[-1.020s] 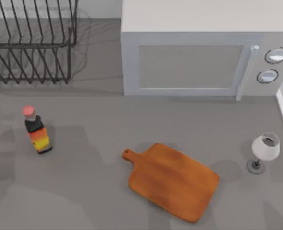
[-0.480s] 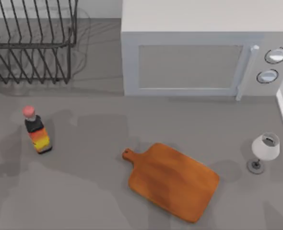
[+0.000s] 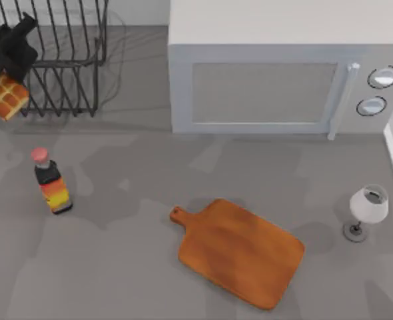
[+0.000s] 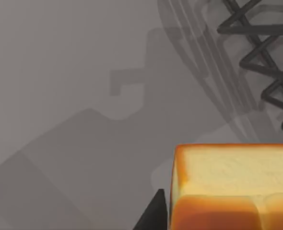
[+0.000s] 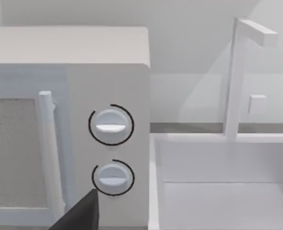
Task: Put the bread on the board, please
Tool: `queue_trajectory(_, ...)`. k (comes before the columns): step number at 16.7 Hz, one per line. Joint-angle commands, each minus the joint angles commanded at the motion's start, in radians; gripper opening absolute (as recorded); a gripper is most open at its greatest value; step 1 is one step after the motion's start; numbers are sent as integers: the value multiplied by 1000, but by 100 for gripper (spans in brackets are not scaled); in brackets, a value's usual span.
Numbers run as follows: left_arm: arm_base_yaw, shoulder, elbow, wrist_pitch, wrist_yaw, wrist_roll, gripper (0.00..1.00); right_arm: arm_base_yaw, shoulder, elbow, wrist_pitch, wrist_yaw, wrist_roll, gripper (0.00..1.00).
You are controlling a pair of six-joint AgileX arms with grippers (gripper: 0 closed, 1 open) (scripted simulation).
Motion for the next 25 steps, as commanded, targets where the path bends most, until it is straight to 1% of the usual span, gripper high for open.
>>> queue_trajectory(3,-121,21,40,22,-1,-291,0,0,0,0,0,0,0,100)
queue_trajectory(7,-293,66,70,14,27,-652,0,0,0,0,0,0,0,100)
queue_trajectory(11,-458,117,81,-24,76,-955,0,0,0,0,0,0,0,100)
queue_trajectory(14,-568,153,82,-62,119,-1138,0,0,0,0,0,0,0,100)
queue_trajectory(17,-656,186,80,-100,157,-1277,0,0,0,0,0,0,0,100)
queue_trajectory(20,-714,209,80,-128,184,-1366,0,0,0,0,0,0,0,100)
queue_trajectory(25,-735,217,79,-138,195,-1395,0,0,0,0,0,0,0,100)
